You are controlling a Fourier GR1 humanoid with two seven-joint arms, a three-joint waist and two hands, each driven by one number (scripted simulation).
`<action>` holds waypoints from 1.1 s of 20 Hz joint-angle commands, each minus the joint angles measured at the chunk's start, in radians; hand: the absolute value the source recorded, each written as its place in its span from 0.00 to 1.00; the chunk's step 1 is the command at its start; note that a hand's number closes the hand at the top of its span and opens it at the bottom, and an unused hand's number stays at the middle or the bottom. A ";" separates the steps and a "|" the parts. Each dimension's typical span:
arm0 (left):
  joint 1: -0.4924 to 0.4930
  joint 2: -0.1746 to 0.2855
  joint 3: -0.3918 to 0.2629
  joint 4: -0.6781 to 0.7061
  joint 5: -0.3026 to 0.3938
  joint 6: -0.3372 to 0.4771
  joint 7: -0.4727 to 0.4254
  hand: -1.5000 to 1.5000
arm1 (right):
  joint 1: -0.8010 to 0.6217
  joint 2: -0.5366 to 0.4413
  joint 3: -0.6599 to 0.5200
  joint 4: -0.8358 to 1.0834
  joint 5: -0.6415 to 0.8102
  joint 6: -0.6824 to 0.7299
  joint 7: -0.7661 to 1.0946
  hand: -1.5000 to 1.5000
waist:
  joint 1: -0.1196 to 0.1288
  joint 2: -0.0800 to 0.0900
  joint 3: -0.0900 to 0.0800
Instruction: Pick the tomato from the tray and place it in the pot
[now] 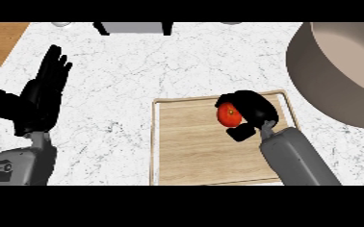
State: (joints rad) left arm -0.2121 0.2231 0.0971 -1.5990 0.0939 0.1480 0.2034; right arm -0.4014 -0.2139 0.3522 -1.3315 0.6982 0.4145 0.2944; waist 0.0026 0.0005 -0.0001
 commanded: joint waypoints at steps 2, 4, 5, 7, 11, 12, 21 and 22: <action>-0.021 0.031 0.044 -0.024 0.017 -0.024 0.056 0.50 | 0.045 0.008 0.011 -0.005 0.063 -0.031 -0.098 1.00 | -0.001 -0.001 0.000; -0.032 0.030 0.043 0.005 0.016 -0.050 0.042 0.50 | -0.037 0.037 -0.029 0.097 0.084 -0.023 -0.115 1.00 | 0.001 0.000 0.000; -0.041 0.014 0.045 0.010 -0.004 -0.017 0.032 0.50 | 0.066 0.020 0.002 -0.044 0.082 0.008 -0.091 1.00 | -0.004 -0.001 0.000; -0.007 -0.006 0.022 -0.084 0.010 -0.017 0.098 0.50 | -0.012 0.052 -0.023 0.089 0.116 -0.025 -0.126 1.00 | 0.002 -0.001 0.000; 0.017 -0.012 0.027 -0.040 -0.024 -0.027 0.029 0.50 | 0.050 0.080 -0.005 0.030 0.159 -0.046 -0.133 1.00 | -0.001 -0.001 0.000; 0.022 -0.022 0.025 -0.022 -0.034 -0.025 0.000 0.50 | 0.055 0.065 -0.028 -0.049 0.148 0.015 -0.089 1.00 | -0.003 -0.001 0.000; -0.047 -0.017 0.053 0.033 -0.016 -0.035 0.008 0.50 | 0.356 0.071 0.111 -0.452 0.229 -0.007 0.025 1.00 | -0.012 -0.002 0.000; 0.025 -0.011 0.037 -0.052 -0.028 -0.036 0.027 0.50 | 0.397 0.044 0.067 -0.559 0.181 0.007 0.025 1.00 | -0.015 -0.005 0.000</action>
State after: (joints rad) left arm -0.2110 0.2041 0.1312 -1.6242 0.0700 0.1186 0.2300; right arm -0.1205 -0.1633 0.4064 -1.6974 0.8863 0.4200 0.2764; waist -0.0070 -0.0028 -0.0004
